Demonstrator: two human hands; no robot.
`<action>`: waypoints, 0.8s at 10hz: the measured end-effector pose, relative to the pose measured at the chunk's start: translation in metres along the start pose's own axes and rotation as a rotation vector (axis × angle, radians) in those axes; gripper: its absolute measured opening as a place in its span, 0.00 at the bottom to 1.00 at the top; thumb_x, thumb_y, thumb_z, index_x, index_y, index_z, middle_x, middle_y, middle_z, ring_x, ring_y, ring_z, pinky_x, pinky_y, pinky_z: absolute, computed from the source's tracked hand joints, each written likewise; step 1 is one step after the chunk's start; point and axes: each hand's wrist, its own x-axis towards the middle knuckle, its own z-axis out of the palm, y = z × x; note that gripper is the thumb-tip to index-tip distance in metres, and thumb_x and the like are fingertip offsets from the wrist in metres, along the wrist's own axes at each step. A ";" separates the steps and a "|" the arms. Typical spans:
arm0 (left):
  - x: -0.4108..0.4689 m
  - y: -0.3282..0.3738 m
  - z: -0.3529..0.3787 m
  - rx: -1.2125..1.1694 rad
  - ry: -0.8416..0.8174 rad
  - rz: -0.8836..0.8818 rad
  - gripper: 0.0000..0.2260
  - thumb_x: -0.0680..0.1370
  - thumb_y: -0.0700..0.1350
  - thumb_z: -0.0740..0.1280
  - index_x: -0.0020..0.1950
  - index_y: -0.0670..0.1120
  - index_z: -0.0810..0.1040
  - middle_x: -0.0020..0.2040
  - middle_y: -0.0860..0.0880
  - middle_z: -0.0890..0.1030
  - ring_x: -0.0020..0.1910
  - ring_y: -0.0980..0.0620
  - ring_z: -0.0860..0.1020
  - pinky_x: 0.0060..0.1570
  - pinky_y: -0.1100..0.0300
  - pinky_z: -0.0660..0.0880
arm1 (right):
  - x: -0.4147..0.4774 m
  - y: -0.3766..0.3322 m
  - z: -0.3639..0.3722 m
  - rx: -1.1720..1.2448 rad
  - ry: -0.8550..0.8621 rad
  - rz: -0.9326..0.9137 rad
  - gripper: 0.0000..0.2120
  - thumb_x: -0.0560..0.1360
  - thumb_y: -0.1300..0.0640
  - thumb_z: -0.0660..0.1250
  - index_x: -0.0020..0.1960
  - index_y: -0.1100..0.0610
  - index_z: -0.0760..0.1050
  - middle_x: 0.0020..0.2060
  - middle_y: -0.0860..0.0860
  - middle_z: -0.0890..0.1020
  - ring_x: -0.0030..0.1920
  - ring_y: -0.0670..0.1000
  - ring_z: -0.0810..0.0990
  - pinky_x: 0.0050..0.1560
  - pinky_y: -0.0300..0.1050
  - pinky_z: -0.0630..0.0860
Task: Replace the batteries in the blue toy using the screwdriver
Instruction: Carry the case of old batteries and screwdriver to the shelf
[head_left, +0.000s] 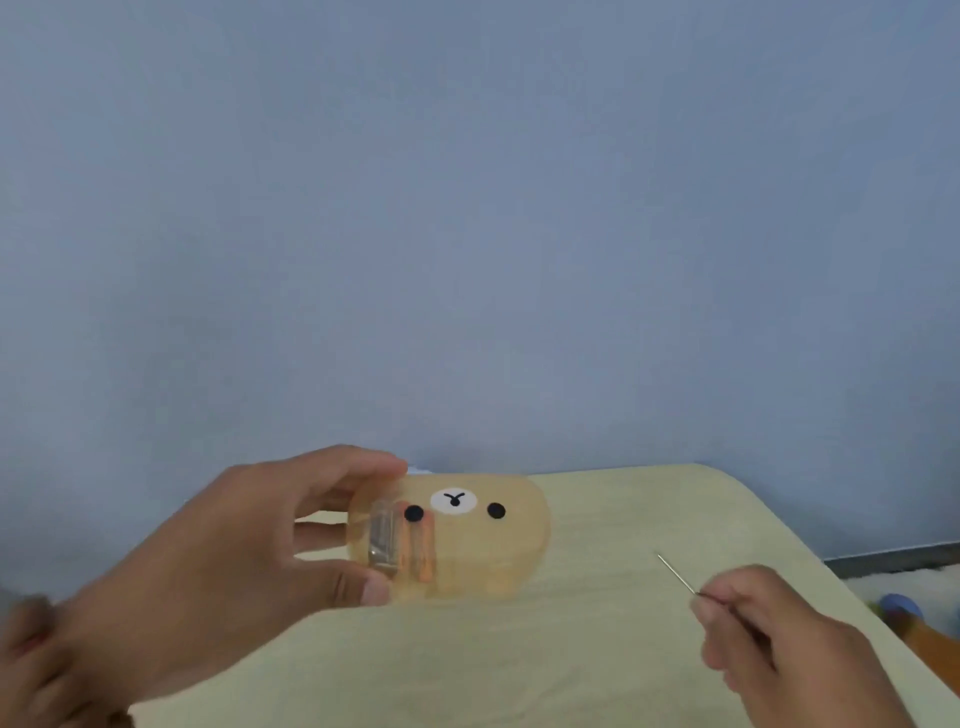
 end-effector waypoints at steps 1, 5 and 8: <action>0.023 0.038 -0.028 -0.020 -0.027 -0.045 0.32 0.62 0.33 0.81 0.56 0.63 0.81 0.56 0.59 0.85 0.56 0.58 0.83 0.50 0.68 0.79 | 0.007 -0.094 -0.114 0.394 -0.039 0.132 0.08 0.73 0.56 0.75 0.39 0.47 0.79 0.28 0.39 0.84 0.31 0.43 0.84 0.41 0.36 0.76; 0.102 0.325 -0.177 -0.004 0.002 -0.107 0.34 0.53 0.45 0.83 0.57 0.64 0.81 0.59 0.55 0.84 0.58 0.52 0.83 0.58 0.48 0.79 | 0.196 -0.193 -0.364 0.339 -0.009 0.053 0.09 0.76 0.40 0.67 0.44 0.45 0.76 0.32 0.27 0.77 0.26 0.45 0.71 0.33 0.44 0.71; 0.133 0.552 -0.316 0.114 -0.006 -0.090 0.31 0.65 0.36 0.81 0.61 0.60 0.78 0.56 0.64 0.83 0.56 0.61 0.83 0.54 0.63 0.80 | 0.310 -0.312 -0.589 0.344 0.029 0.052 0.10 0.76 0.41 0.69 0.42 0.46 0.75 0.26 0.43 0.81 0.27 0.45 0.81 0.37 0.48 0.81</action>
